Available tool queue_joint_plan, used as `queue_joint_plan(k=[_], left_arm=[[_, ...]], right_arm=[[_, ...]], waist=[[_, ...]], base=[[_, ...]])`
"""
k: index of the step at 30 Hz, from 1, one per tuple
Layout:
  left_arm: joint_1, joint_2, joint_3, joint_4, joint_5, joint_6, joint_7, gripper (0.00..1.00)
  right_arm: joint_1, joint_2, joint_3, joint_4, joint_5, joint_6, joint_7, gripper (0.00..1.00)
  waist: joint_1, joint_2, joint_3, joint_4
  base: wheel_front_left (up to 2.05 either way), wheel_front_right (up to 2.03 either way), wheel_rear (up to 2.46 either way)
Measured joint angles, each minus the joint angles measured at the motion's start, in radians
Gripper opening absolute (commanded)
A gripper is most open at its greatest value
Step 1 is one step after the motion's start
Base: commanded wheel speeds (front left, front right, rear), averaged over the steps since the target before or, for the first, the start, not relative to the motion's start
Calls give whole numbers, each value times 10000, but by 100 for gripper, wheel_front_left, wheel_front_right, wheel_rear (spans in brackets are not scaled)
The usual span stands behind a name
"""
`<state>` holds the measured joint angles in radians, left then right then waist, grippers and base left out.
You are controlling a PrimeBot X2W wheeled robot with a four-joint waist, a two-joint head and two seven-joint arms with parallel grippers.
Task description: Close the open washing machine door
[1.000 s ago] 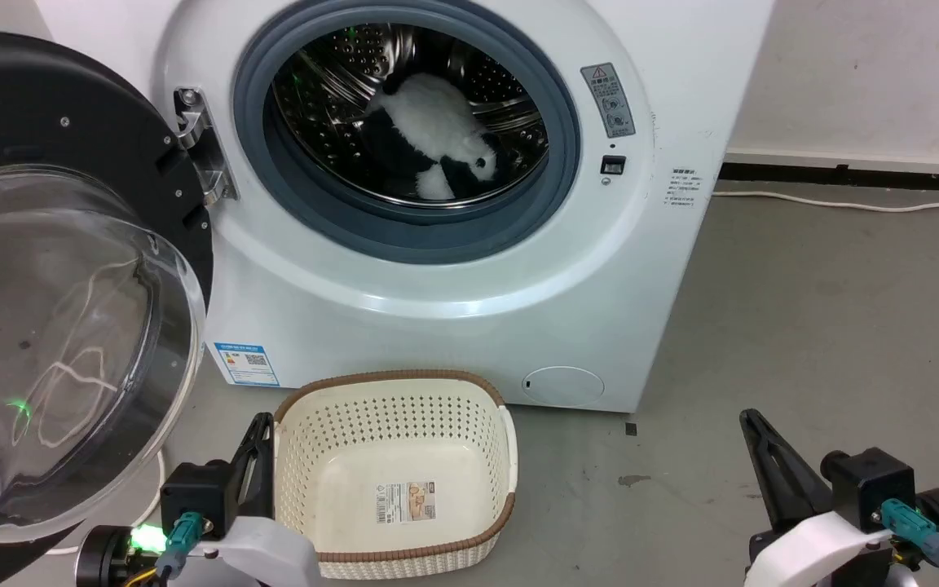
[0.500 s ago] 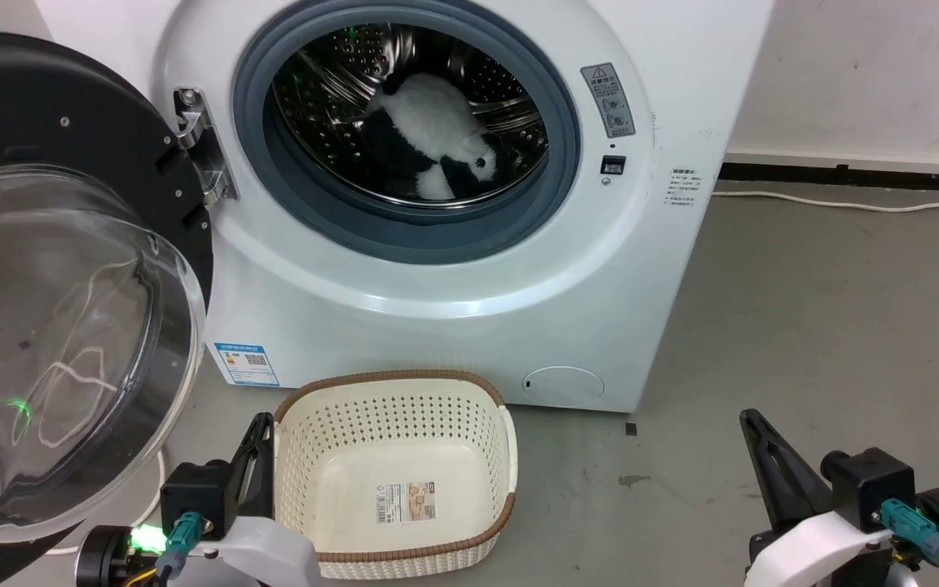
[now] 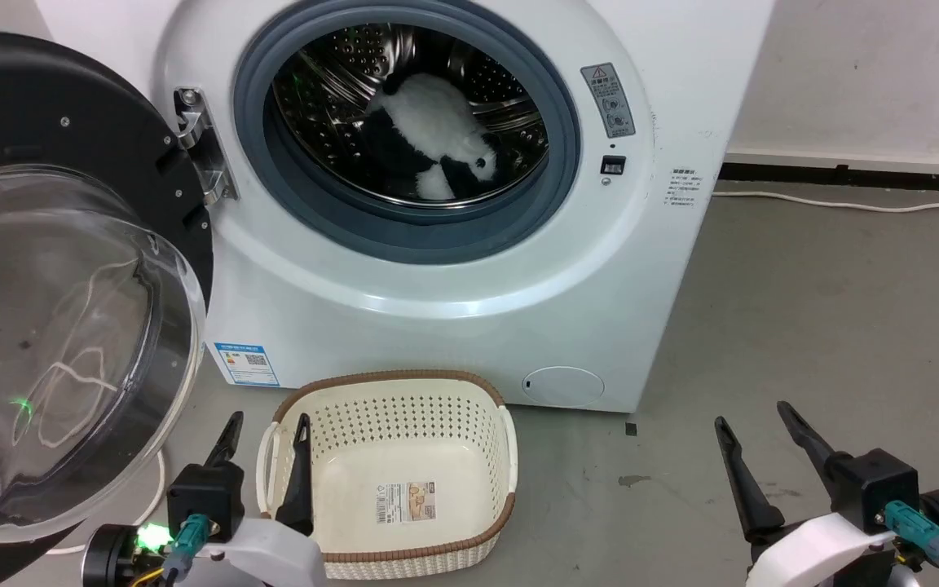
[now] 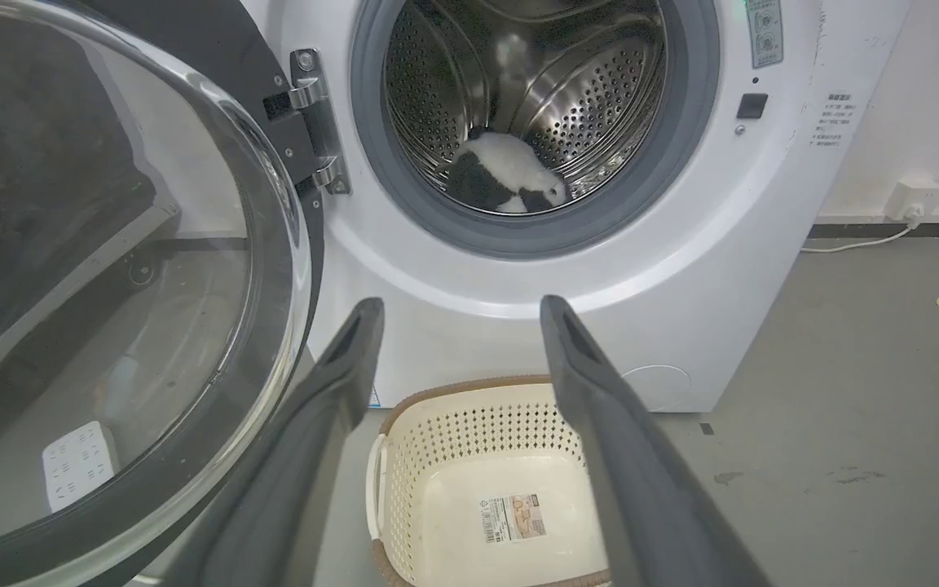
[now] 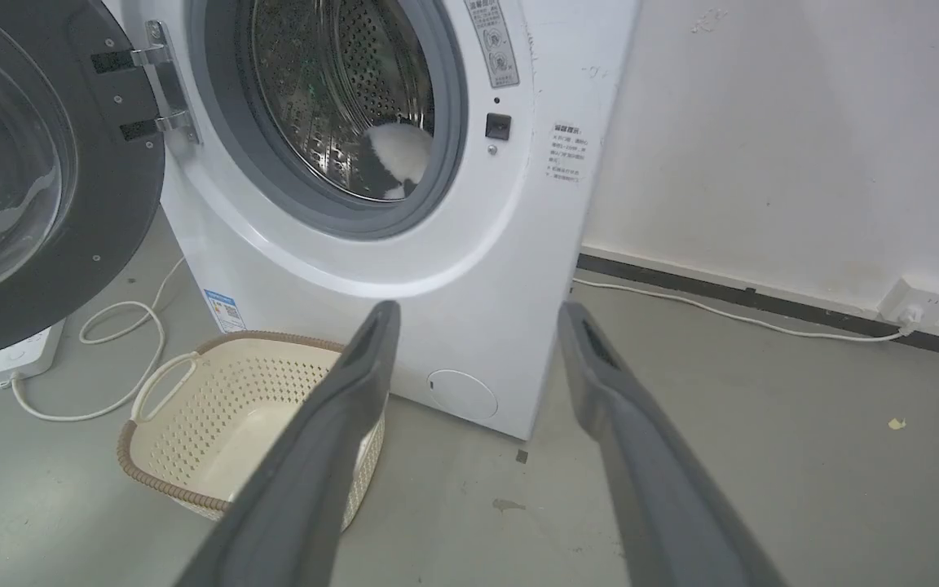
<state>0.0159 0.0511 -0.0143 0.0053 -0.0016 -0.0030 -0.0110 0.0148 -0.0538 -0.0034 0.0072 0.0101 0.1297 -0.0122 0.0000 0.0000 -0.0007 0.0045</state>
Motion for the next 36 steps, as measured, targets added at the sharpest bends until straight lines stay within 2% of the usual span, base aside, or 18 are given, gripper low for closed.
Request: queue_joint_plan(k=[10,22,36], left_arm=[[5,15,-111,-2,-2,2,-198,100],[81,94,-282,-19,-2,13,-447,100],[265,146,-378,-320,-6,230,-731,100]], right_arm=[[22,-2,52,19,96,0,-207,100],[155,-2,196,65,178,0,-447,100],[-15,-50,788,303,267,0,-732,100]], waist=[[0,0,-68,290],[-1,0,-185,1038],[0,0,-120,1717]], base=[[0,0,0],[0,0,0],[0,0,0]])
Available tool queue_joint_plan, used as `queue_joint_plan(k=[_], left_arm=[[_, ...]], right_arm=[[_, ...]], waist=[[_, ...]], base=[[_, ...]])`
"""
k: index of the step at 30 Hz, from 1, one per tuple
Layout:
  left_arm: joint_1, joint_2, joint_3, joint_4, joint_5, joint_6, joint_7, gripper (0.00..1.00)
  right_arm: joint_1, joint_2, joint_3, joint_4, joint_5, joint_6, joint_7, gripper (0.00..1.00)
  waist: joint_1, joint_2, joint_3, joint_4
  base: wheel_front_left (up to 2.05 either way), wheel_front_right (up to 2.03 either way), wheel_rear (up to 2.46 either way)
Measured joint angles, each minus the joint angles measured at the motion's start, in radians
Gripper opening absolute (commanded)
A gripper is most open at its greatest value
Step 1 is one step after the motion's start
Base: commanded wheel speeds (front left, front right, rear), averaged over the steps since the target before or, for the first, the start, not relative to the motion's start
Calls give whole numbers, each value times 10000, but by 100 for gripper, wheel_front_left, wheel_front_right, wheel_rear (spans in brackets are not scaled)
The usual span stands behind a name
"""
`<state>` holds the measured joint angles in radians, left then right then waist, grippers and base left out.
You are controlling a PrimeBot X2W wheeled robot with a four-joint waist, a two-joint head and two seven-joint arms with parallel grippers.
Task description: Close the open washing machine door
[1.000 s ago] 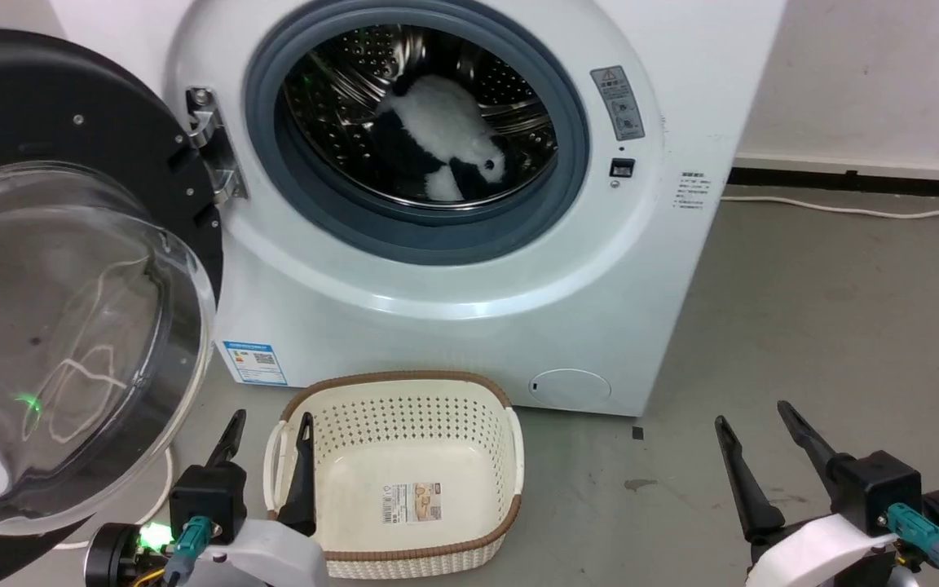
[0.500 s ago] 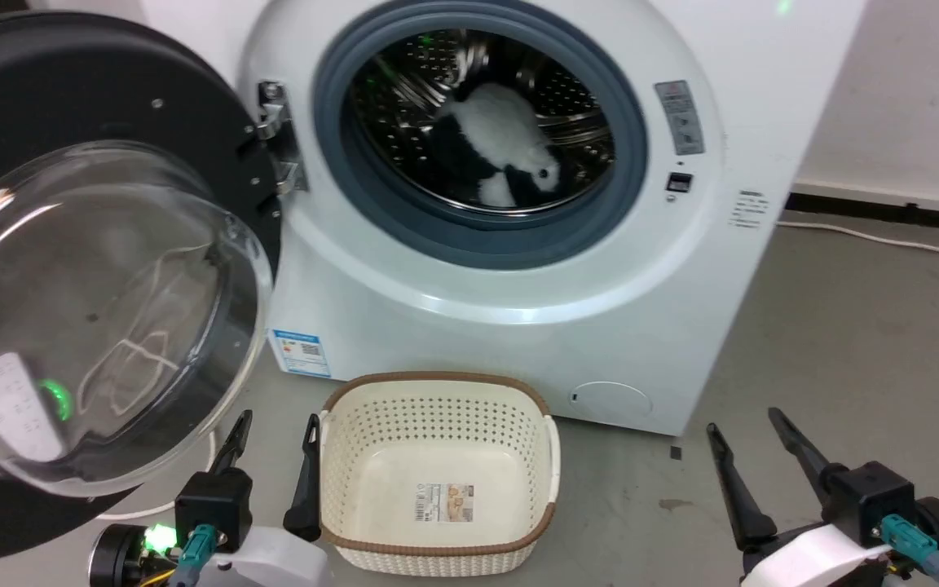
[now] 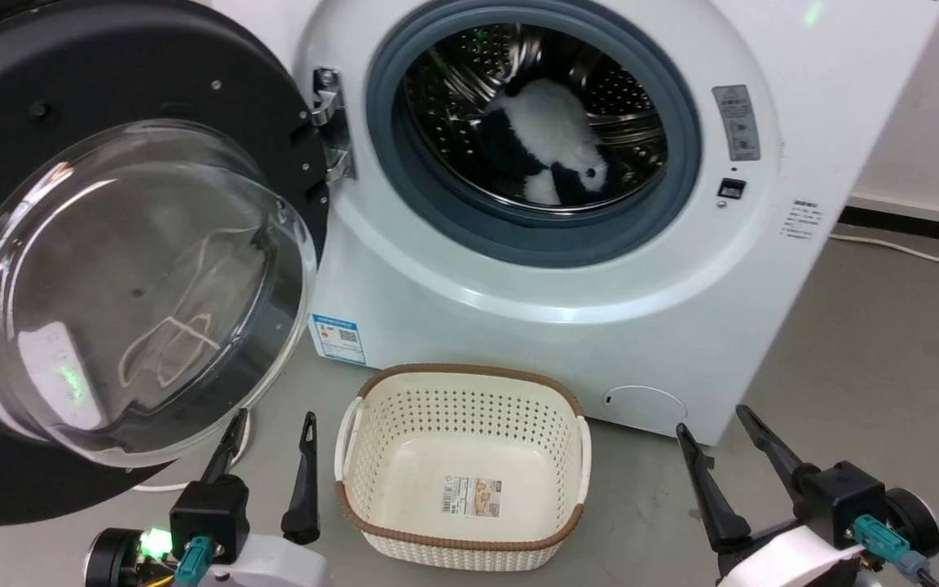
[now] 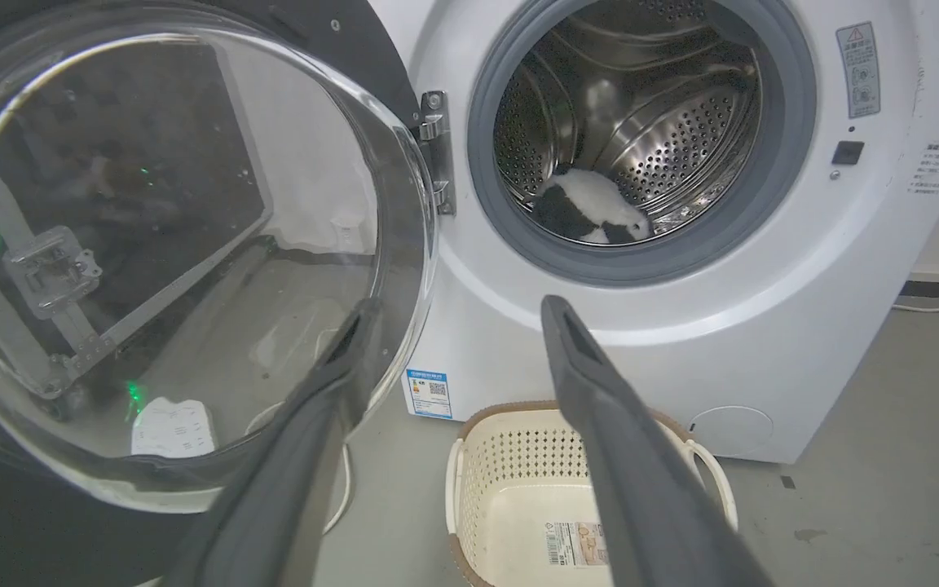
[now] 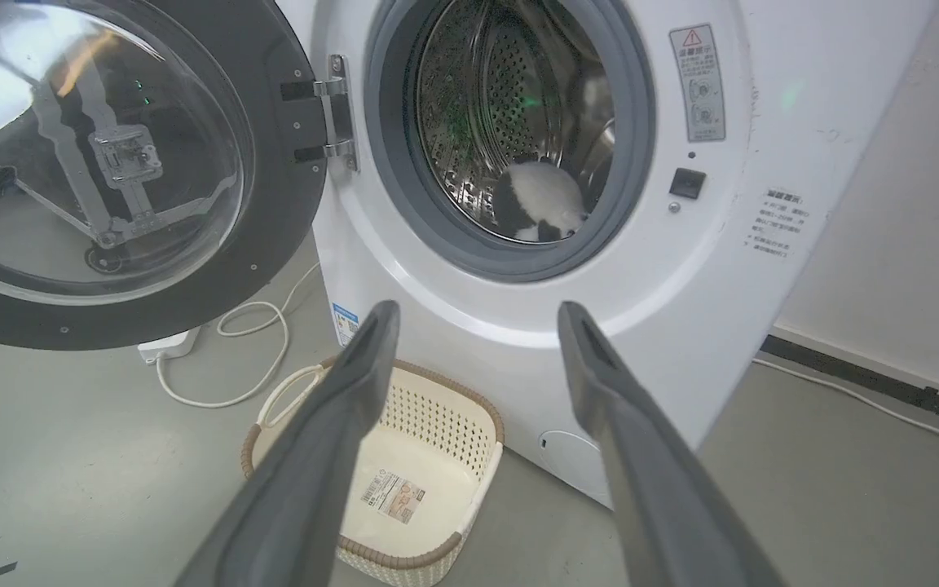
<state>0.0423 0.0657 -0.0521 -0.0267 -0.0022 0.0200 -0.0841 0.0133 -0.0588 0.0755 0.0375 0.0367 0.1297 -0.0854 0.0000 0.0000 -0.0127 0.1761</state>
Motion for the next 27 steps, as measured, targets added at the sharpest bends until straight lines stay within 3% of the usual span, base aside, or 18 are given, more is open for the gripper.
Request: queue_joint_plan(k=[27], left_arm=[[258,165,-293,-332,-12,318,-594,100]], right_arm=[[-133,-190,779,374,299,2,-593,100]], waist=[[0,0,-64,1158]], base=[[0,0,0]])
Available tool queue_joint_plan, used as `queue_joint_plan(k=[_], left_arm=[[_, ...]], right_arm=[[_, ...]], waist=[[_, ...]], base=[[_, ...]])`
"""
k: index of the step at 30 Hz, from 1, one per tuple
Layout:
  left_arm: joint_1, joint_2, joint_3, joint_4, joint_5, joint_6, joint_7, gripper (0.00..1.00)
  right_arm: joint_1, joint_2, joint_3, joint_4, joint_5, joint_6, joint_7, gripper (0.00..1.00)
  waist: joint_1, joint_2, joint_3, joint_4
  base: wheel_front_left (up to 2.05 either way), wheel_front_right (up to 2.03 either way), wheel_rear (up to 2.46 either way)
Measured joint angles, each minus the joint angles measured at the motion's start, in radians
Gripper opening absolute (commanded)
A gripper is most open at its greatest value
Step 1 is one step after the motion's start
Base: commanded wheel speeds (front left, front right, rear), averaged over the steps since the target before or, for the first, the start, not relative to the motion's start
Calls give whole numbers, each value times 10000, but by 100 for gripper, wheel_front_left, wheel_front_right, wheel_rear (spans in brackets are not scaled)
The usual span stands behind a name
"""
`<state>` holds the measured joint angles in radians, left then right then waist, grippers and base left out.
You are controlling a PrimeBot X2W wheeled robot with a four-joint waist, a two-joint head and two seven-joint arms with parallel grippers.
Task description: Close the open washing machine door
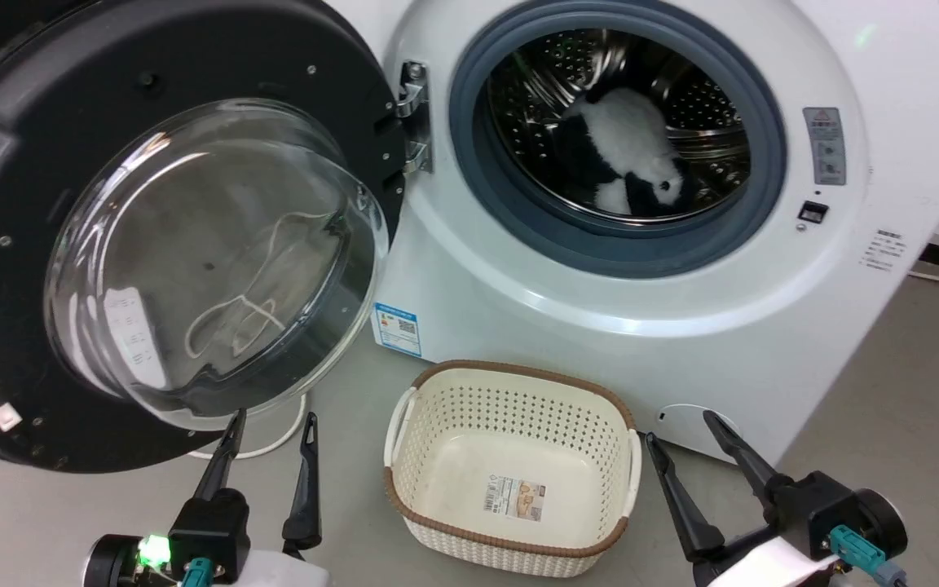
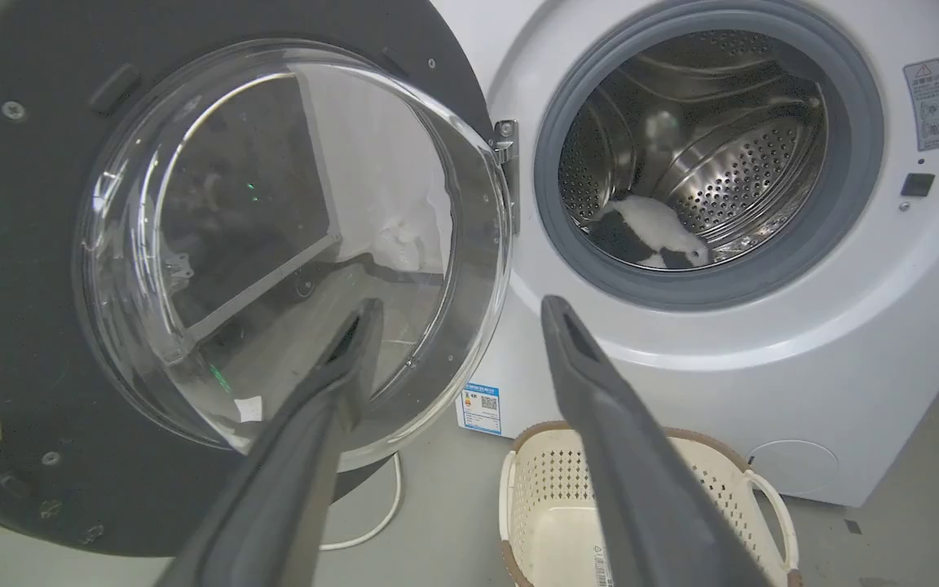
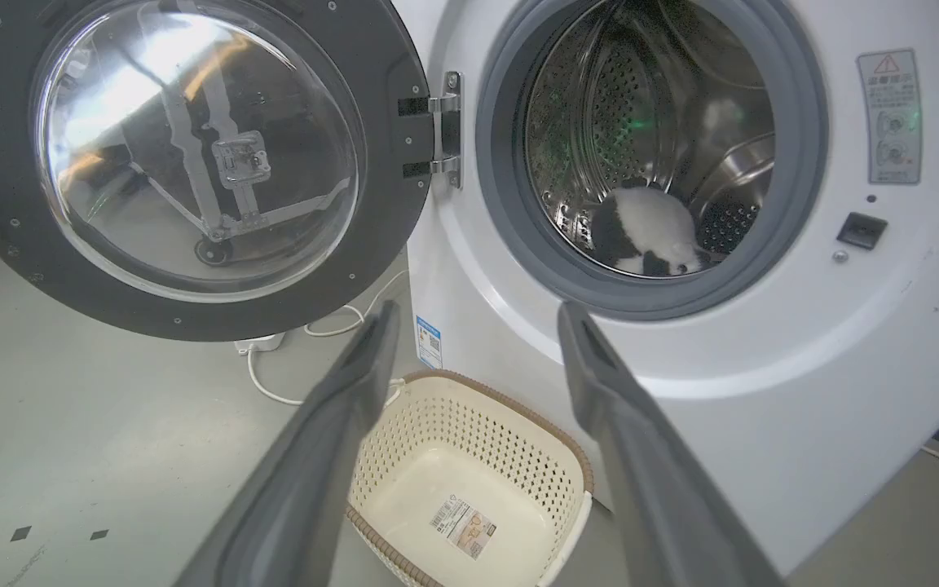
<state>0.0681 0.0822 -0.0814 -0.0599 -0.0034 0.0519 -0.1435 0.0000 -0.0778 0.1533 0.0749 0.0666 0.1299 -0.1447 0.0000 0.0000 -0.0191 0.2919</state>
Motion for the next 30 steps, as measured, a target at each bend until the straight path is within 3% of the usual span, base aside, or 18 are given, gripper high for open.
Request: queue_joint_plan(k=[13,14,15,16,19,25,26,30], left_arm=[[170,90,-58,-228,-92,188,-395,100],[170,111,-46,-247,-109,188,-424,90],[170,132,-38,-282,-150,188,-426,29],[170,151,59,-437,-431,155,-477,0],[147,127,393,-823,-807,61,-535,0],[-532,198,1549,-1452,-1898,-523,-698,0],[-1211,422,2305,-1557,-2786,-941,-750,0],[-2519,1174,3382,-1149,-4397,-1200,-487,0]], right_arm=[[0,-19,301,148,140,0,-383,100],[0,-19,313,151,140,0,-397,100],[1,-19,324,155,140,0,-424,100],[2,-21,362,155,140,0,-504,100],[3,-38,393,146,140,0,-525,100],[35,-176,324,40,136,0,-644,100],[86,-226,313,-44,125,0,-723,100],[59,-360,449,-167,127,0,-819,100]], waist=[[0,0,36,773],[0,0,41,818],[0,0,46,863],[-1,0,86,997],[0,0,182,1115],[0,0,434,1349],[0,0,601,1426],[0,0,955,1344]], base=[[0,0,0],[0,0,0],[0,0,0],[0,0,0],[0,0,0],[0,0,0],[0,0,0],[0,0,0]])
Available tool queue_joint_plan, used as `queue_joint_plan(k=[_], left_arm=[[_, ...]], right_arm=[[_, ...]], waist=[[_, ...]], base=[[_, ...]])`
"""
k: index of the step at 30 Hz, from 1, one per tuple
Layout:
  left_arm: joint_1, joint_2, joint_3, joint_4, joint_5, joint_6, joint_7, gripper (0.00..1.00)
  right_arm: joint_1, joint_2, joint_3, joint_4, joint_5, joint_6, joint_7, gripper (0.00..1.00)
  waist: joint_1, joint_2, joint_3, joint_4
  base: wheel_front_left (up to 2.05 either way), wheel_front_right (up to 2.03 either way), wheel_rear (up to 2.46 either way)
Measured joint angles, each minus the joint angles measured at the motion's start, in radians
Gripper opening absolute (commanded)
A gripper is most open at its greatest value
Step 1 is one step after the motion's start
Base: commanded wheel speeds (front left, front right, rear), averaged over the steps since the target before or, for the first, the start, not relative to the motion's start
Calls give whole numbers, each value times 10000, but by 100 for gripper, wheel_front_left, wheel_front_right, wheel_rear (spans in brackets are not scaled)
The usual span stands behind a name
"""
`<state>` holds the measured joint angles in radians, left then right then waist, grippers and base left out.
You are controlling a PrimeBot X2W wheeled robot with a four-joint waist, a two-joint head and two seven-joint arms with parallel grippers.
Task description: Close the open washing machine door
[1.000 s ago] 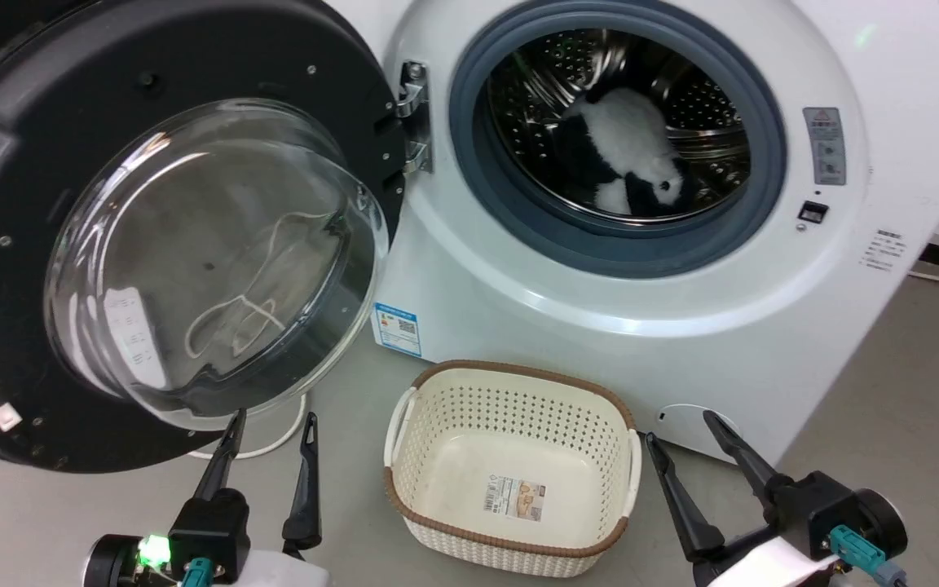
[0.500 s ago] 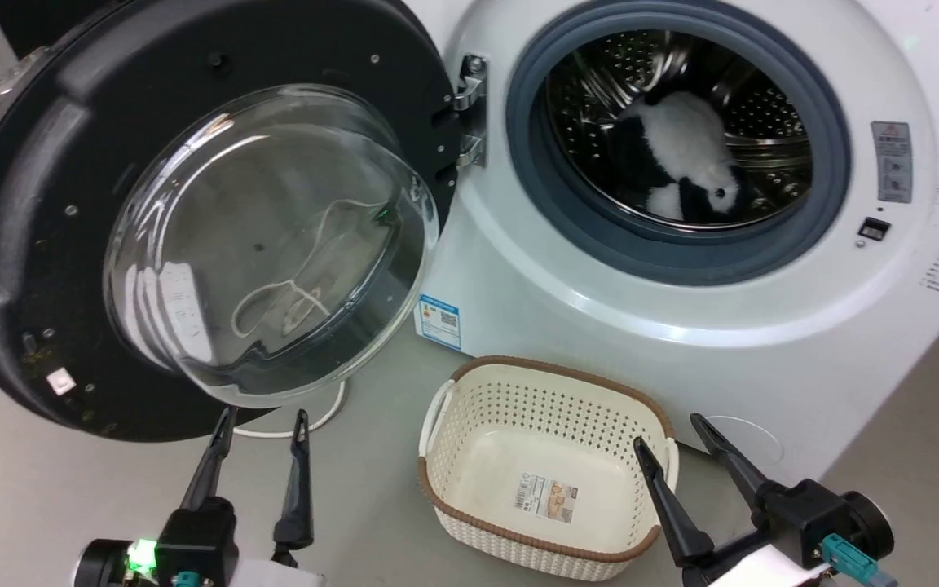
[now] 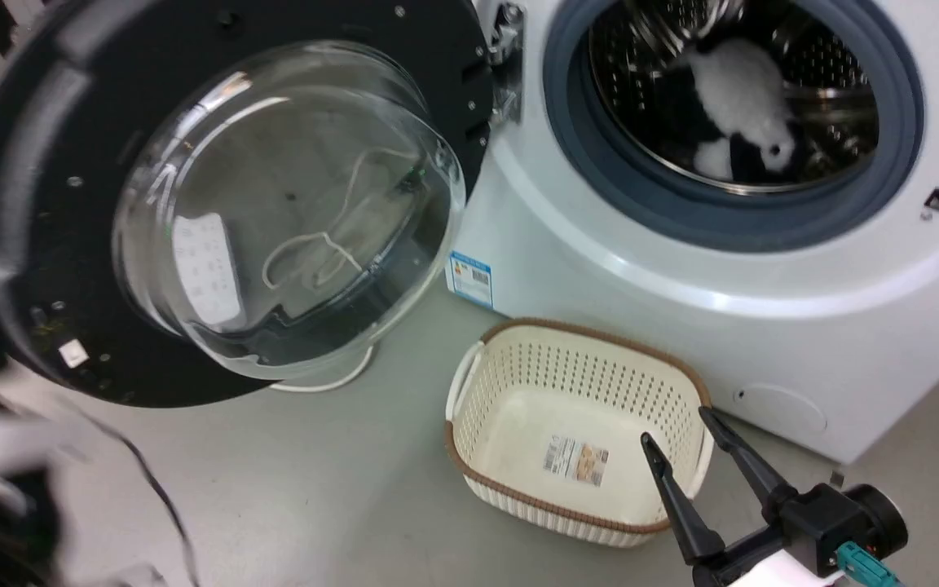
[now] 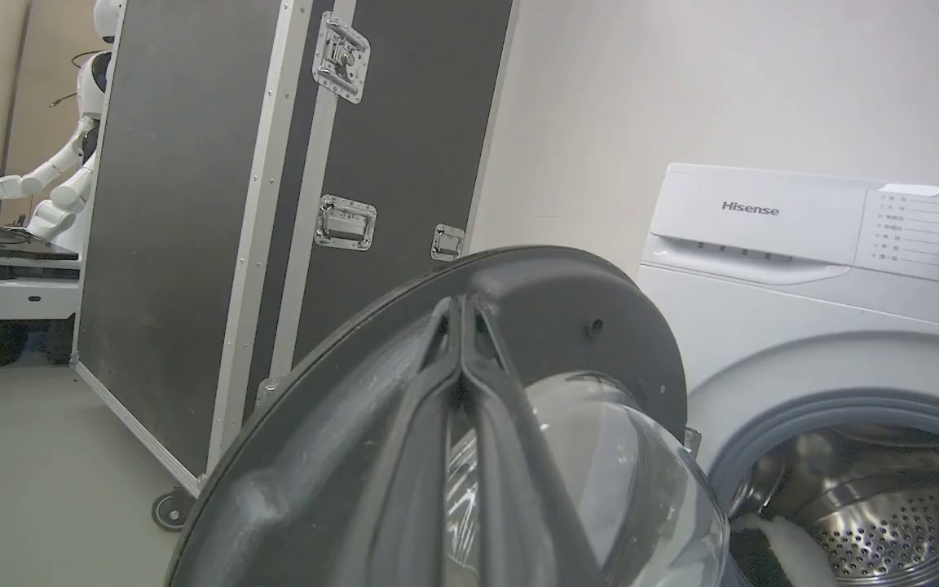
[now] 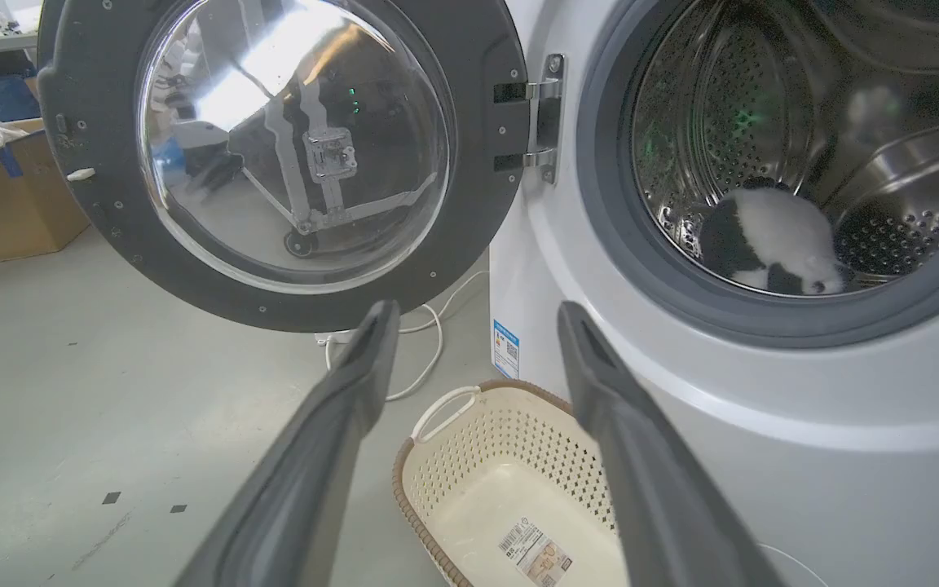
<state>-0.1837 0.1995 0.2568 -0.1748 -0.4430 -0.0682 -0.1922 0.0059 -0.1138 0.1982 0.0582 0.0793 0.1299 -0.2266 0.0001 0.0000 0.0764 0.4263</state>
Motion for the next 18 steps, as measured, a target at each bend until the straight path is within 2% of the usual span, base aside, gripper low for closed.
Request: queue_joint_plan(k=[3,6,11,15,18], left_arm=[[-1291,786,798,698,-1175,-35,794,0],[-2479,1511,1584,1902,-2470,274,1990,0],[-3650,2838,2441,4056,-3678,842,3697,0],[-4018,3386,2961,5521,-4803,1064,5164,0],[-4204,3478,3344,6188,-5515,1287,5892,0]], right_arm=[[-64,-150,113,-81,15,0,-58,100],[-226,-353,234,-111,42,0,-113,100],[-500,-533,291,-180,211,0,-222,100],[-550,-640,382,-178,272,0,-305,100],[-549,-698,364,-182,282,0,-309,100]], waist=[[1,0,280,-87],[1,0,564,-226],[2,0,956,-558],[2,0,1185,-843],[0,0,1299,-1031]], base=[[0,0,0],[0,0,0],[0,0,0],[0,0,0],[0,0,0]])
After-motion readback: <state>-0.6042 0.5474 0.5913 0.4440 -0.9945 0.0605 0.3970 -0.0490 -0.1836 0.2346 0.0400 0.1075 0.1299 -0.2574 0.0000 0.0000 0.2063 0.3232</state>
